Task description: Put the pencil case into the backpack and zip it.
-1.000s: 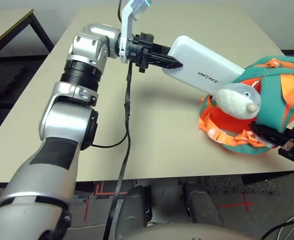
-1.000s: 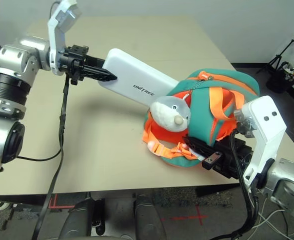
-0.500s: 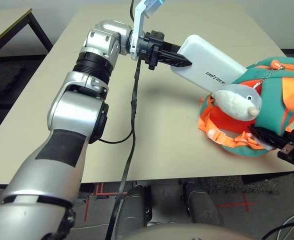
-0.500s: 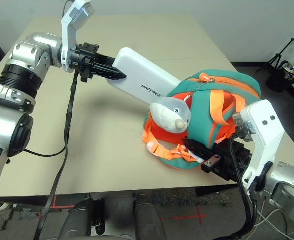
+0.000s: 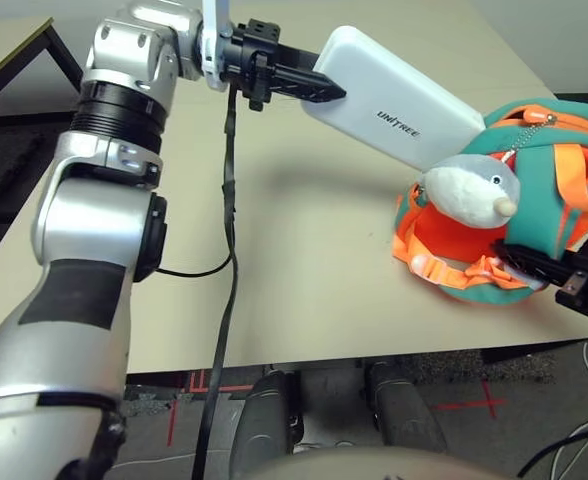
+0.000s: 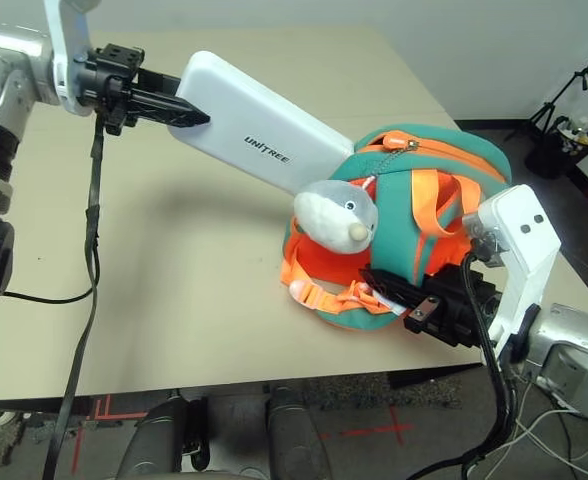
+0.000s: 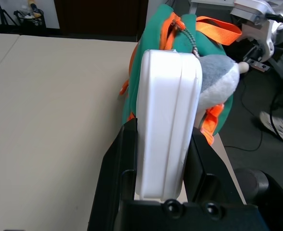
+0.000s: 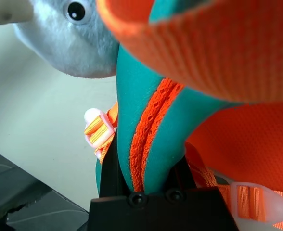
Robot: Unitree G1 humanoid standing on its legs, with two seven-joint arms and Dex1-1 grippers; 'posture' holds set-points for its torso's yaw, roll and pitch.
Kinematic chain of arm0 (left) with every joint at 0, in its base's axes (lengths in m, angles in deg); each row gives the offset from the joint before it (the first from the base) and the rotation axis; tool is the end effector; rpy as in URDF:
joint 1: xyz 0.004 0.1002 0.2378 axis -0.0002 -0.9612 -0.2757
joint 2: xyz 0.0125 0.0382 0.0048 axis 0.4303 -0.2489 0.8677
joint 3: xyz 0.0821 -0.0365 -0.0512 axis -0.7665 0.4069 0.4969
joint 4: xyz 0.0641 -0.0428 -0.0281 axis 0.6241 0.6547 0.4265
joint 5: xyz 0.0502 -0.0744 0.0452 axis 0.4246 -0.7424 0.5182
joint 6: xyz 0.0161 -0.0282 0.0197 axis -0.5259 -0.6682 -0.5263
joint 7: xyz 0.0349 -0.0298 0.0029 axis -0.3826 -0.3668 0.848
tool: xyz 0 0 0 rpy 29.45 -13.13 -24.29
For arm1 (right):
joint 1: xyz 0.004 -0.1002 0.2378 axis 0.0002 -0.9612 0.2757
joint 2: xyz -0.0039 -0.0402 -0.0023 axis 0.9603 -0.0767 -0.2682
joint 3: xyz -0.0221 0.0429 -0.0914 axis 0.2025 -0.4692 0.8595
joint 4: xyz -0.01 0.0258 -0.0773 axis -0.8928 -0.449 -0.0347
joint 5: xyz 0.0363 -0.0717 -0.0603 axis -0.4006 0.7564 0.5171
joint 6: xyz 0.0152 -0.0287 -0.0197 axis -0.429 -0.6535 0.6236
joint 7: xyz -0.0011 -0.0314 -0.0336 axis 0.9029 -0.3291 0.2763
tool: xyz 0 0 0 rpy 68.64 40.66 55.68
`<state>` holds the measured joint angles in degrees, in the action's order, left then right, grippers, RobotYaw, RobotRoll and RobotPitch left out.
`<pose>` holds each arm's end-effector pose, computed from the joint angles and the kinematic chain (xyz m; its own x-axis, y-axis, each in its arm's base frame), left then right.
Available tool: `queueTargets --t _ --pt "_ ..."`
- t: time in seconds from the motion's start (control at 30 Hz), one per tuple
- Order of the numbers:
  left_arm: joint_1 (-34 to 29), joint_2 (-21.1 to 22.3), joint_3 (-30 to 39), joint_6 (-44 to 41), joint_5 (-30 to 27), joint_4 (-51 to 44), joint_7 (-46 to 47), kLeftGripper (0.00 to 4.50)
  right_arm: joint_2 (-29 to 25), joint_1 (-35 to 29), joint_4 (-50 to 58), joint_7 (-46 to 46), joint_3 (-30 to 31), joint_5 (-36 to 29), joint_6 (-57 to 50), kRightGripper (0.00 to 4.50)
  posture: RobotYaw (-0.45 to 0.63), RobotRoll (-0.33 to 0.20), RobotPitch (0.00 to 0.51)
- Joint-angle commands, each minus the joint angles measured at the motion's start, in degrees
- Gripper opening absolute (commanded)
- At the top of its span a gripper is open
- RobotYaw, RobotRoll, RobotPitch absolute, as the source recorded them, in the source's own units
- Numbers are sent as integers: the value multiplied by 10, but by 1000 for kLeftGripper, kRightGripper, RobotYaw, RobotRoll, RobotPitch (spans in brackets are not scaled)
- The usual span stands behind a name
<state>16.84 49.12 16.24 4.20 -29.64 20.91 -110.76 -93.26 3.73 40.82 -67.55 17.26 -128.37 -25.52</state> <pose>0.3525 0.1862 0.3356 -0.0042 -0.9709 -0.2395 0.9894 -0.0388 0.1402 0.1394 -0.2597 0.2340 0.7015 0.6152 -0.3596 -0.6511 0.7585 0.0274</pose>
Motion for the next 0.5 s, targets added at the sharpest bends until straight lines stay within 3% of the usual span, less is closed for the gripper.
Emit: queueTargets --t 0.03,0.27,0.5 --pt "-17 -3 13 -24 -17 -46 -3 1330 -7 9 -2 17 12 6 -14 193 -207 0 142" --pt "-33 -18 22 -38 -16 -65 -3 1330 -3 18 -3 23 11 12 -27 193 -223 0 143" --pt "-20 -4 18 -56 -32 -61 -3 1330 5 14 -2 23 9 19 -32 193 -223 0 146"
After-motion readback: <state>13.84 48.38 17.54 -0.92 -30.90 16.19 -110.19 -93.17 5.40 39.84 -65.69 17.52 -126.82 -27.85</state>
